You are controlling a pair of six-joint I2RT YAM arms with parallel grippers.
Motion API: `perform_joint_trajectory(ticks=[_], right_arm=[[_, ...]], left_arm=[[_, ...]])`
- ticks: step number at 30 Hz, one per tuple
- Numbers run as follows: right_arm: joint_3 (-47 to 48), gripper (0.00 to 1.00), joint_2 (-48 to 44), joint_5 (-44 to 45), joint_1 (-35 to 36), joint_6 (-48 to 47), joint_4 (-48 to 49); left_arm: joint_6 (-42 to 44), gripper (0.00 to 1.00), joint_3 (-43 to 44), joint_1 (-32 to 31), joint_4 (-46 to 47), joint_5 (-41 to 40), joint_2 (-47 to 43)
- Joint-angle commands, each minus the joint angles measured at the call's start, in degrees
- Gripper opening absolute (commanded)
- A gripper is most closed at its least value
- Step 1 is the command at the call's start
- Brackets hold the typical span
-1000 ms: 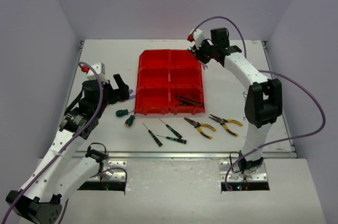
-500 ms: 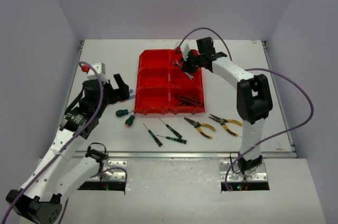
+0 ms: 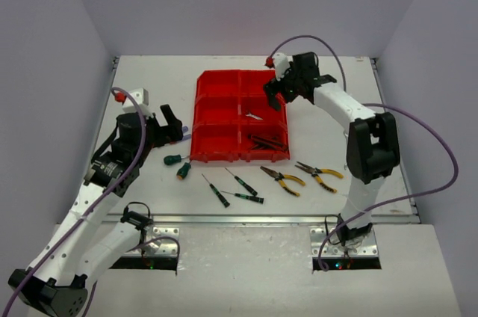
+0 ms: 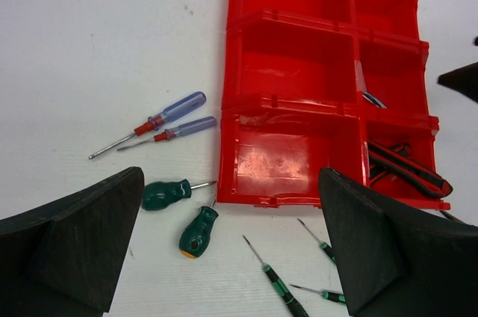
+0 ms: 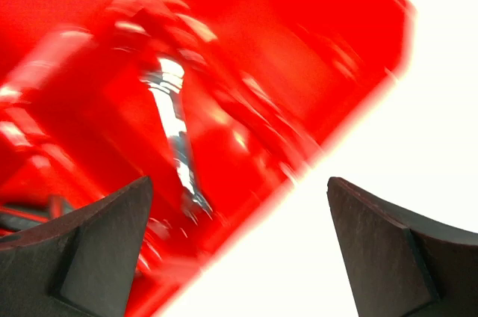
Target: Sort the tools into containers
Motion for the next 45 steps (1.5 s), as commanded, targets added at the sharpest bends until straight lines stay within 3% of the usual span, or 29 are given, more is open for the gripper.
perform_joint_trajectory(ticks=[1, 2, 4, 7, 11, 17, 26, 31, 34, 41, 45], right_arm=[[-3.26, 0.99, -8.44, 15.0, -10.84, 21.7, -4.29], [-5.33, 0.99, -9.85, 16.81, -15.52, 26.81, -8.89], [-9.09, 0.99, -10.63, 16.82, -20.37, 27.89, -11.33], [-9.23, 0.99, -5.52, 22.85, -24.07, 24.74, -17.04], [-4.42, 0.99, 0.84, 28.46, -25.2, 27.54, -26.8], [-9.84, 0.98, 0.35, 25.79, -25.86, 29.32, -24.64], [-14.76, 0.85, 2.08, 20.1, -29.03, 27.54, -24.18], [-16.64, 0.66, 2.61, 17.2, -30.12, 25.44, -24.54], [-17.51, 0.41, 3.49, 16.89, -30.04, 24.13, -24.23], [-16.55, 0.03, 2.74, 8.94, -29.78, 22.06, -20.8], [-18.55, 0.0, -2.89, 3.87, -28.47, 21.79, -15.17]], left_arm=[[0.54, 1.0, 0.13, -0.5, 1.61, 0.3, -1.09], [0.54, 1.0, 0.13, -0.55, 1.61, 0.3, -1.04], [0.42, 1.0, 0.42, -0.58, 1.35, -0.42, -0.44], [0.1, 1.0, 0.74, -0.64, 0.74, -1.54, 0.55], [-0.16, 1.0, 0.92, -1.26, 0.29, -1.72, 2.38], [-0.34, 1.0, 0.87, -3.04, -0.06, -2.95, 2.03], [-0.34, 1.0, 0.84, -3.71, 0.12, -1.73, 2.38], [-0.25, 1.0, 0.86, -3.8, 0.2, -1.26, 2.3], [-0.18, 1.0, 0.85, -3.88, 0.28, -1.04, 2.22], [-0.08, 1.0, 0.66, -3.86, 0.5, -0.55, 1.6], [-0.08, 1.0, 0.6, -3.8, 0.62, -0.58, 1.03]])
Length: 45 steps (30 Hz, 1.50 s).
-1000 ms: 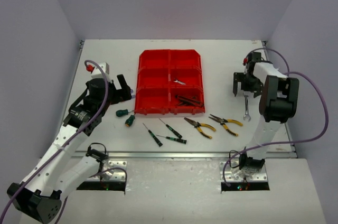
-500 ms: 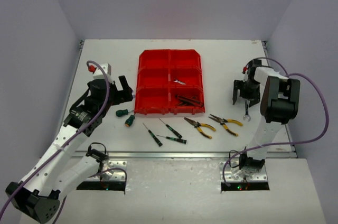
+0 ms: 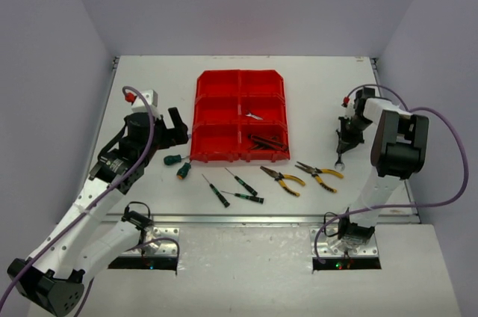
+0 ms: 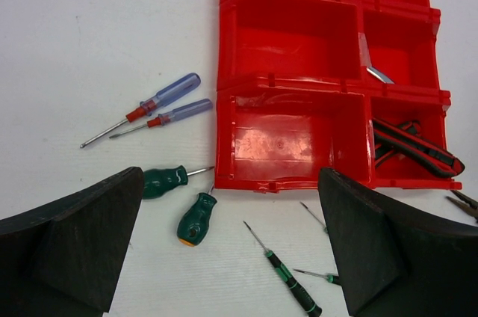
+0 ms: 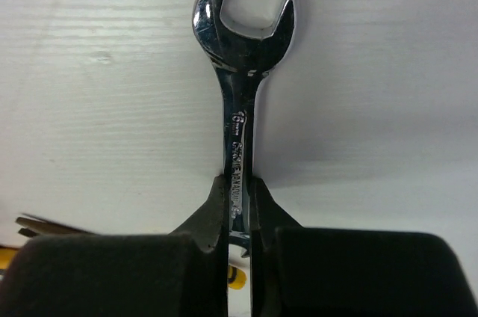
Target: Sort the tools into containers
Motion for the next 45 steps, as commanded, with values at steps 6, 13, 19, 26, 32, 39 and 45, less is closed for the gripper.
perform_joint_trajectory(ticks=[6, 13, 19, 26, 32, 39, 45], right_arm=[[-7.07, 0.0, -14.16, -14.65, 2.4, -0.34, 19.57], [-7.05, 0.0, -18.49, -16.0, 3.55, -1.23, 22.89], [-3.82, 0.02, -22.59, -19.68, 12.14, -9.52, 30.97], [15.2, 0.02, -9.68, -28.95, 22.24, -21.27, 29.04], [26.45, 0.03, 0.78, -32.49, 27.09, -26.18, 23.77], [25.94, 0.06, 2.74, -34.1, 28.64, -26.34, 24.21], [20.62, 0.32, 1.02, -32.6, 28.66, -27.66, 24.92]], left_arm=[[0.02, 1.0, 0.48, -0.54, 2.12, 0.64, -1.55], [0.05, 1.0, 0.42, -0.5, 2.25, 0.47, -1.49], [0.05, 1.0, 0.34, -0.5, 2.33, 0.52, -1.11], [0.05, 1.0, 0.06, -0.5, 2.58, 0.07, -2.06], [0.05, 1.0, 0.21, -0.41, 2.42, -0.65, -1.39], [0.05, 1.0, 0.23, -0.41, 2.15, -1.46, -0.83], [0.05, 1.0, 0.22, -0.38, 2.13, -1.64, -0.6]])
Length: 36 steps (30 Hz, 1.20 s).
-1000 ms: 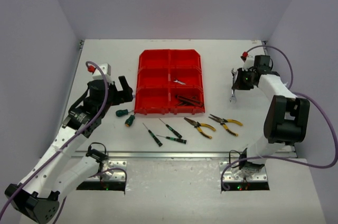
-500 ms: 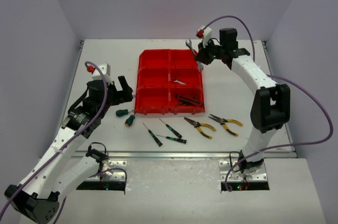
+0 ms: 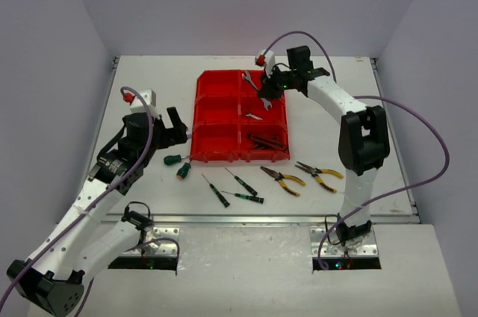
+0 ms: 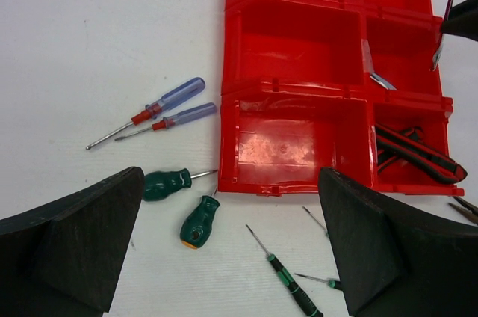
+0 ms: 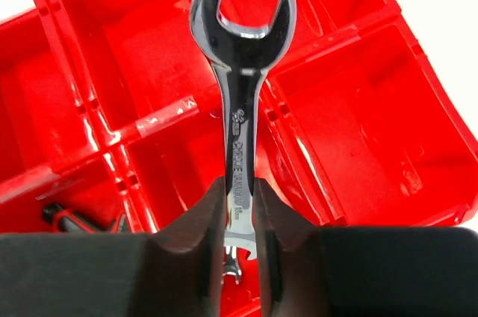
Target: Sort the tools into containers
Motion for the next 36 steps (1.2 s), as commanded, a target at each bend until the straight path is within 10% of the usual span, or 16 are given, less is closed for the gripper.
perform_joint_trajectory(ticks=[1, 3, 5, 16, 23, 29, 36], right_arm=[[-4.82, 0.42, -4.44, -0.57, -0.52, -1.69, 4.06], [-5.73, 0.59, -6.21, -1.02, -0.52, -1.68, 4.49], [-5.75, 0.99, -7.74, -1.58, -0.52, -1.5, 4.1], [-13.7, 0.99, -21.52, 3.59, -0.24, 23.62, 6.26], [-23.8, 0.99, -28.18, 27.27, 5.48, 21.84, 5.79], [-31.04, 0.99, -32.51, -3.58, 6.48, 32.44, 8.62], [-29.29, 0.91, -32.37, 23.8, 23.87, 28.73, -5.58]], left_arm=[[0.05, 1.0, 0.22, -0.34, 2.02, -0.62, 0.13], [0.05, 1.0, 0.22, -0.33, 2.0, -0.62, 0.22], [0.05, 1.0, 0.22, -0.33, 2.0, -0.62, 0.25], [0.05, 1.0, 0.37, -0.33, 2.09, -1.02, 0.77], [0.05, 1.0, 0.57, -0.29, 2.0, -1.22, 1.44], [0.05, 1.0, 0.48, 0.2, 1.91, -1.94, 1.3], [0.05, 1.0, 0.58, 0.2, 1.82, -2.12, 1.56]])
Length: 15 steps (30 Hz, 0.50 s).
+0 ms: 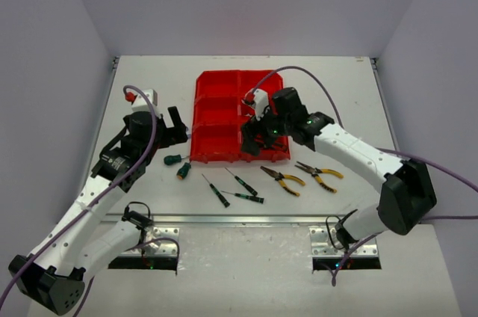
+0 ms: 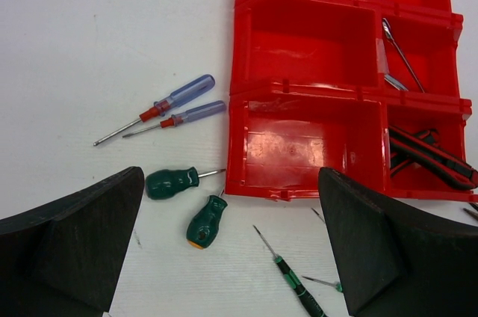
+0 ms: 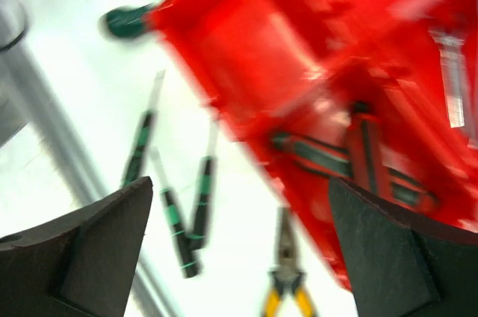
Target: Sort the tools into containers
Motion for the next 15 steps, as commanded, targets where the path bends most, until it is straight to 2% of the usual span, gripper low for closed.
perform_joint_trajectory(ticks=[1, 4, 7, 15], right_arm=[[2.53, 0.85, 1.05, 8.43, 7.07, 1.42, -8.85], [2.13, 0.72, 4.37, 13.02, 12.41, 2.92, -11.38], [0.74, 0.64, 8.18, 17.92, 17.81, 4.87, -11.22], [-0.35, 0.54, 15.55, 18.67, 21.65, 7.45, -6.82]], left_arm=[[0.05, 1.0, 0.64, 0.18, 1.83, -0.66, -0.16], [0.05, 1.0, 0.58, 0.27, 1.74, -1.12, -0.46], [-0.01, 1.0, 0.64, 0.27, 1.74, -1.34, -0.6], [0.05, 1.0, 0.54, 0.27, 1.68, -1.01, -0.3]])
